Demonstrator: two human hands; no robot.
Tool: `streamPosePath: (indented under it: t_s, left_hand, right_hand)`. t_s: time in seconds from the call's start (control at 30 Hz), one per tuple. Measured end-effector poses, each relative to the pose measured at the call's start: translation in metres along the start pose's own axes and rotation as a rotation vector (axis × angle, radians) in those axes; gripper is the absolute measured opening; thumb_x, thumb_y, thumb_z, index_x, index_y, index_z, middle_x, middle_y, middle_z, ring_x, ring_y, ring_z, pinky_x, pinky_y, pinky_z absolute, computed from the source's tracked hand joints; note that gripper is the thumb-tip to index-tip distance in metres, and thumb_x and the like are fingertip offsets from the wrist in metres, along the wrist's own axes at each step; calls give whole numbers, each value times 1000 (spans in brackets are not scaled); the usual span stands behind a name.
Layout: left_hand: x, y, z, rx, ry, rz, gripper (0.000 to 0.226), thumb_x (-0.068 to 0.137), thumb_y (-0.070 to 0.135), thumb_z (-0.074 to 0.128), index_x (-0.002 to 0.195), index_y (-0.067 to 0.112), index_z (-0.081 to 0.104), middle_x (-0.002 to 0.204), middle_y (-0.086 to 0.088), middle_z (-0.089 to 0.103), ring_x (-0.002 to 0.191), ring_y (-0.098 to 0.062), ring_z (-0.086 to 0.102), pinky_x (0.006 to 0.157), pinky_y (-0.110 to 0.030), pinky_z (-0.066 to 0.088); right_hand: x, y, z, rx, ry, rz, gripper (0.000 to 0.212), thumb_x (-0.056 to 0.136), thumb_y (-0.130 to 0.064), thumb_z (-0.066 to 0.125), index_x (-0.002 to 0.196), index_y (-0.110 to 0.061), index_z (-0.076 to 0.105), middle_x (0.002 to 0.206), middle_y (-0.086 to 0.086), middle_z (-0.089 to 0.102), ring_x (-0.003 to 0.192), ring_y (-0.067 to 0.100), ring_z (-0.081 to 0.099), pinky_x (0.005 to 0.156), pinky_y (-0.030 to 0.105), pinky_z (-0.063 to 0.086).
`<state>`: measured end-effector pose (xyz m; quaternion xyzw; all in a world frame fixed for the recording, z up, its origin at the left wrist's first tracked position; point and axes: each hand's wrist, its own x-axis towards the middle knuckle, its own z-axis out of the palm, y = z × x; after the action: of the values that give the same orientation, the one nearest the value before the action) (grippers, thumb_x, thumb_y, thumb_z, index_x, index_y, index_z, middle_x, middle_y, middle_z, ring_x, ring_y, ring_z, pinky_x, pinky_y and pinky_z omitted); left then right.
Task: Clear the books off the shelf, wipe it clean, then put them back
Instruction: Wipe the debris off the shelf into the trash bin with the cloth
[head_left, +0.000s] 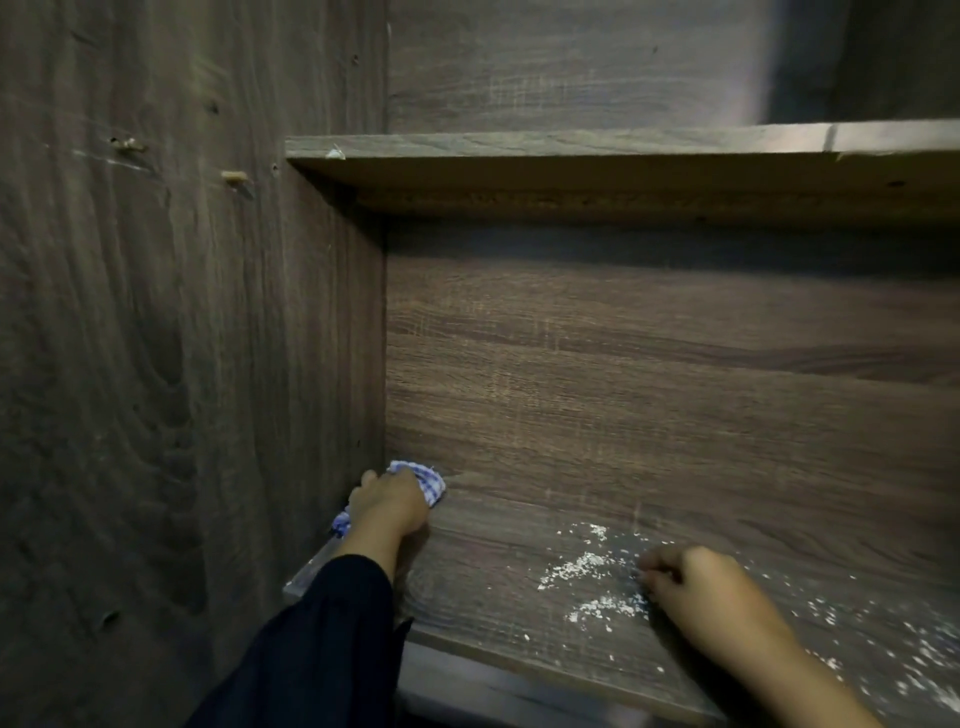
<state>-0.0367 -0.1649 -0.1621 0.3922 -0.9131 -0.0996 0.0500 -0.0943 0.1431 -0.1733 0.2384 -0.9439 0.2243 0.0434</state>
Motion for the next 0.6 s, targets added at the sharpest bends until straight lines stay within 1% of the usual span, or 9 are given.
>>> streamPosePath:
  t_s: [0.13, 0.23, 0.3, 0.37, 0.4, 0.43, 0.5, 0.57, 0.6]
  left_hand:
    - [-23, 20, 4, -68, -9, 7, 50, 97, 37, 35, 143, 18, 36, 148, -7, 40, 135, -27, 31, 108, -38, 30]
    - [-49, 60, 14, -120, -23, 113, 42, 92, 28, 45, 132, 17, 51, 140, -10, 47, 130, -29, 40, 106, -37, 36]
    - [-63, 97, 25, -116, -70, 194, 45, 91, 21, 51, 136, 17, 48, 145, -8, 41, 134, -28, 34, 110, -36, 31]
    - [-74, 129, 32, -209, -118, 262, 55, 94, 20, 53, 145, 15, 33, 153, -5, 32, 141, -25, 26, 115, -34, 21]
    - [-79, 139, 33, -280, -143, 279, 55, 95, 20, 51, 146, 14, 31, 152, -6, 34, 139, -25, 31, 112, -31, 25]
    - [-79, 146, 34, -366, -144, 309, 50, 95, 17, 49, 143, 12, 36, 147, -10, 41, 133, -27, 39, 107, -31, 32]
    - [-78, 140, 22, -459, -3, 363, 37, 94, 11, 45, 130, 12, 53, 132, -16, 52, 121, -32, 49, 102, -35, 41]
    - [-70, 118, 6, -437, 131, 314, 36, 93, 11, 44, 126, 17, 58, 126, -18, 54, 115, -34, 50, 104, -47, 41]
    - [-65, 105, -2, -417, 200, 271, 35, 92, 12, 46, 124, 18, 60, 124, -18, 56, 113, -34, 52, 103, -47, 42]
  right_hand:
    - [-4, 8, -7, -14, 9, 5, 23, 88, -30, 55, 107, -32, 68, 108, -8, 72, 104, 14, 65, 87, 26, 51]
    - [-8, 15, -12, -36, 1, 12, 19, 88, -29, 56, 102, -31, 70, 106, -7, 72, 102, 15, 66, 86, 27, 51]
    - [-9, 19, -15, -45, -6, 23, 15, 88, -30, 57, 94, -32, 70, 103, -6, 73, 99, 15, 67, 85, 28, 52]
    - [-9, 22, -17, -53, 0, 23, 15, 87, -30, 56, 94, -31, 69, 103, -6, 73, 99, 15, 67, 85, 28, 52]
    - [-9, 23, -19, -58, 8, 25, 17, 88, -30, 56, 98, -31, 69, 104, -7, 73, 101, 15, 66, 86, 27, 52]
    - [-10, 23, -20, -60, 18, 26, 19, 88, -31, 56, 101, -31, 69, 104, -7, 73, 102, 15, 66, 86, 27, 52]
    - [-11, 26, -23, -62, 30, 27, 18, 88, -34, 56, 100, -30, 68, 103, -6, 72, 101, 17, 66, 84, 28, 52]
    - [-13, 29, -24, -81, 27, 36, 19, 88, -35, 54, 100, -31, 67, 104, -4, 72, 102, 19, 66, 83, 28, 51]
    - [-14, 30, -25, -86, 28, 40, 20, 88, -35, 53, 103, -32, 67, 106, -4, 71, 103, 19, 65, 83, 28, 51]
